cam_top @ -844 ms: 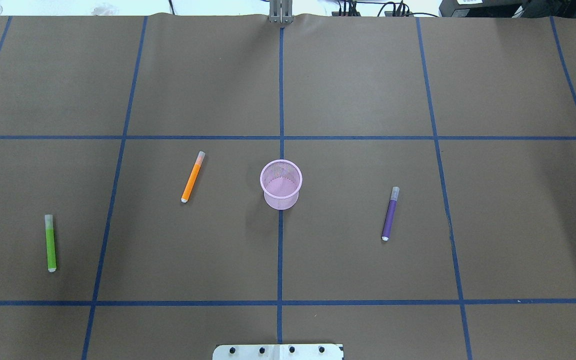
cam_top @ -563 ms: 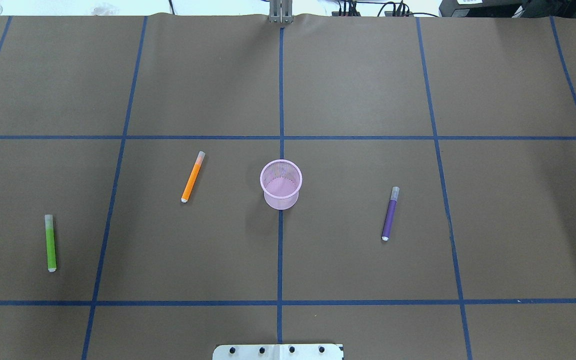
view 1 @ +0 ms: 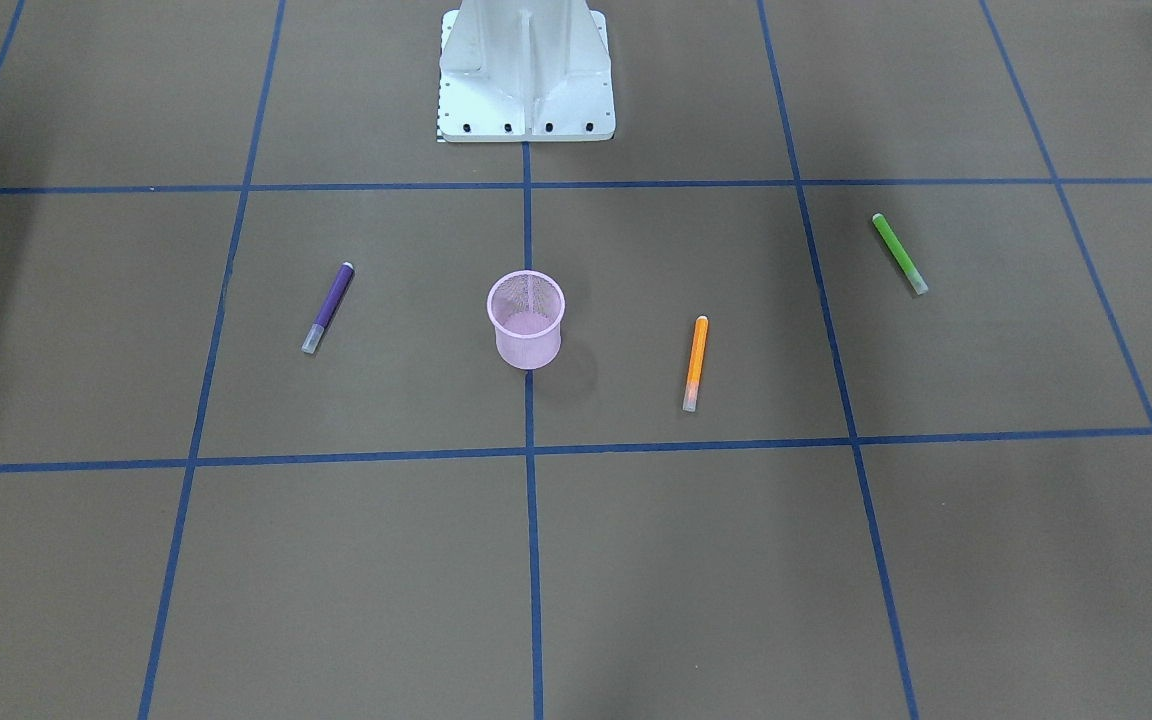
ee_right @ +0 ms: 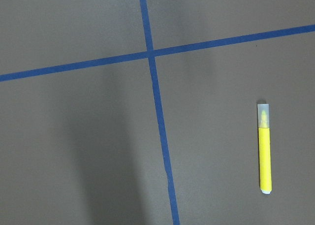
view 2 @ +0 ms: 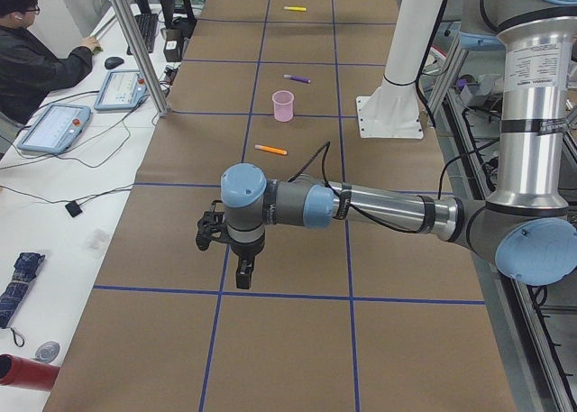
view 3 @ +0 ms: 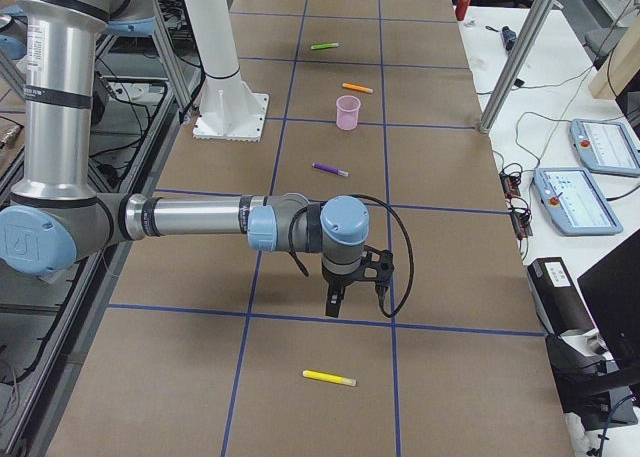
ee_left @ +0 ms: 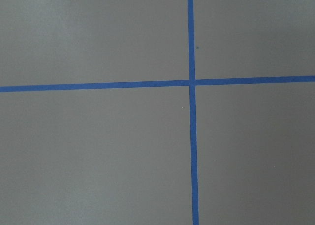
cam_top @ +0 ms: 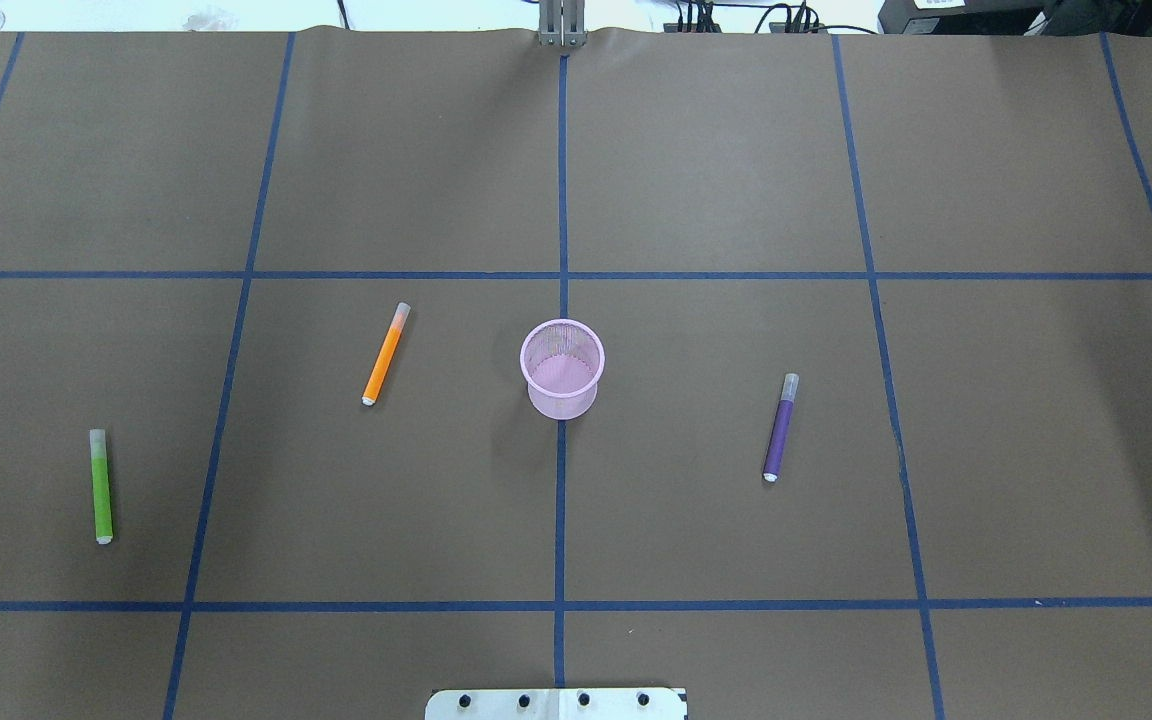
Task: Collect pens into pen holder
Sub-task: 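Move the left gripper toward the green marker nearest the robot's left side, then lower the left gripper onto the green marker and close on it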
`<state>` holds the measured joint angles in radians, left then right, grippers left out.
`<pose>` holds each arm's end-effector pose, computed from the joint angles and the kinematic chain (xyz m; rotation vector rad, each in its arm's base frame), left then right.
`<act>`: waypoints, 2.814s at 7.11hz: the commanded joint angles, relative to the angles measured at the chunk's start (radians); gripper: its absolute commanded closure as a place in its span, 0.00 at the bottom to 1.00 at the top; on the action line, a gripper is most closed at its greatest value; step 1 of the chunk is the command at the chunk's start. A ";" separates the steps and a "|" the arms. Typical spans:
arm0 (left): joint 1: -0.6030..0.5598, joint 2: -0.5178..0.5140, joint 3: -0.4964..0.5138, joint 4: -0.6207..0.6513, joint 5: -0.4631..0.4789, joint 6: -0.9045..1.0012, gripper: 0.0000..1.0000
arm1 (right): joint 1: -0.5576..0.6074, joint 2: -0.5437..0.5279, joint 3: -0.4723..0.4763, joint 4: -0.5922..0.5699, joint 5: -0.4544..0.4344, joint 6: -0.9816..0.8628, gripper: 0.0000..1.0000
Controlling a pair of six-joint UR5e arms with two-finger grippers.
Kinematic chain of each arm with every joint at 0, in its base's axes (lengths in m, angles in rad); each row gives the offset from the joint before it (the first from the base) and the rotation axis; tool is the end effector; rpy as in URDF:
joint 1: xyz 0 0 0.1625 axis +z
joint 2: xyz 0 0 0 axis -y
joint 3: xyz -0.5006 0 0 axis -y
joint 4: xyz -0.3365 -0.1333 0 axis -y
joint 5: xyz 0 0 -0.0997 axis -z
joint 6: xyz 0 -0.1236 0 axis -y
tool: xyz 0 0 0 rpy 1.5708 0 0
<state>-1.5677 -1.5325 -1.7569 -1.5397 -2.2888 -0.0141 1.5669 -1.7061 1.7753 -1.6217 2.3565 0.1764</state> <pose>-0.0507 -0.4237 0.6940 0.1055 0.7181 0.0314 0.0444 -0.3696 0.7208 -0.0535 -0.7849 0.1563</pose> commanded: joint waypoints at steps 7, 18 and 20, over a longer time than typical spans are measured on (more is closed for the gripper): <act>0.381 -0.023 -0.151 -0.223 -0.016 -0.925 0.00 | -0.001 0.017 0.009 -0.003 -0.002 -0.002 0.00; 0.904 0.121 -0.121 -0.528 0.367 -1.351 0.05 | -0.002 0.022 -0.002 0.000 0.023 0.008 0.00; 0.902 0.117 -0.115 -0.528 0.365 -1.293 0.26 | -0.002 0.022 -0.004 0.000 0.023 0.008 0.00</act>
<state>-0.6651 -1.4131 -1.8758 -2.0677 -1.9231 -1.3446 1.5647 -1.6844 1.7724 -1.6214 2.3790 0.1839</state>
